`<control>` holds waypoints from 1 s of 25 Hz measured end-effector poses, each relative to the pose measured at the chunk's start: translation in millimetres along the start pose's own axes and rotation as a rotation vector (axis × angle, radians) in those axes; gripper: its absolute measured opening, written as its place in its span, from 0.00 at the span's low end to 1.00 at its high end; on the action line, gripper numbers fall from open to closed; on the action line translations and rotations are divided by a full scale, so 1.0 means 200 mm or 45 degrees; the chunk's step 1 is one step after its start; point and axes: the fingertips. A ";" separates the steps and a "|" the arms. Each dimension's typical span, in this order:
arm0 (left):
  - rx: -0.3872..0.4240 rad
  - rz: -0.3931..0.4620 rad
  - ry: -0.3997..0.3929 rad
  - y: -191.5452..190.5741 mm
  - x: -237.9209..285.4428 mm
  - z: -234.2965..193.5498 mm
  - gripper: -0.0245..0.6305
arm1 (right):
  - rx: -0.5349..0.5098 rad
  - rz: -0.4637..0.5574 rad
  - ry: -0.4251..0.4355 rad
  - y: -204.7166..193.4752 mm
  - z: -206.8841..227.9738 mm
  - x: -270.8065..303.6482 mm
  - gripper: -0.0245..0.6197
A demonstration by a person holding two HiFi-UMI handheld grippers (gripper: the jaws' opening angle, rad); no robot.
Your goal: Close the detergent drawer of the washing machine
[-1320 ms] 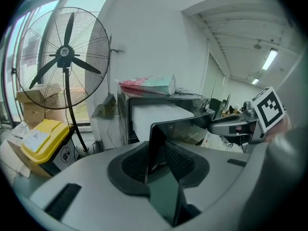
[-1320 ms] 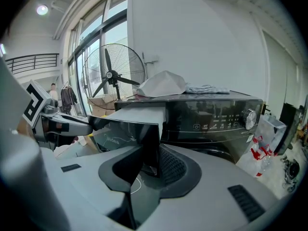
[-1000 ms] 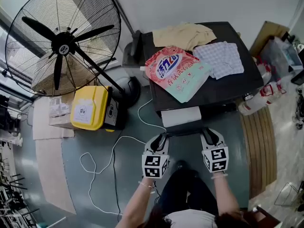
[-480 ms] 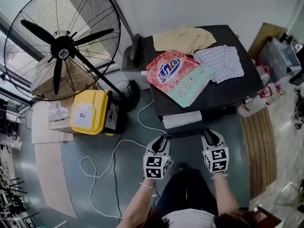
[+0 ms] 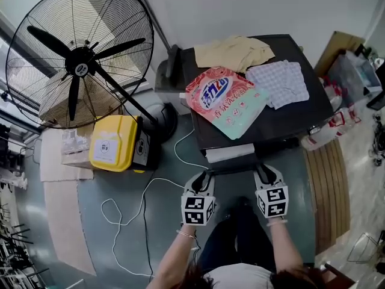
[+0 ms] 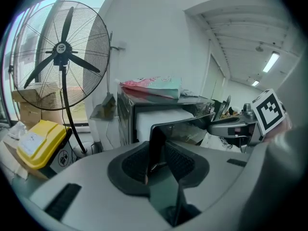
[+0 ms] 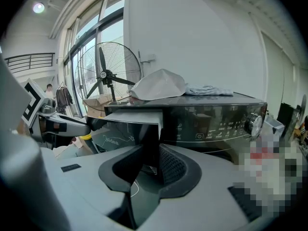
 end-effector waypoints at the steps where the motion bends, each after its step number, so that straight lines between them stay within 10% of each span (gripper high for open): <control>1: -0.001 0.000 0.007 0.01 0.00 0.00 0.21 | -0.002 0.002 0.005 0.01 0.00 0.01 0.23; 25: -0.050 0.006 0.125 0.08 0.06 -0.07 0.21 | 0.002 0.028 0.088 0.08 0.02 0.09 0.23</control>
Point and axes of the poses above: the fingertips, and each gripper's own axes: x forward along the fingers, z to its right, y out of its top, and after that the axes turned 6 degrees about -y, right-handed
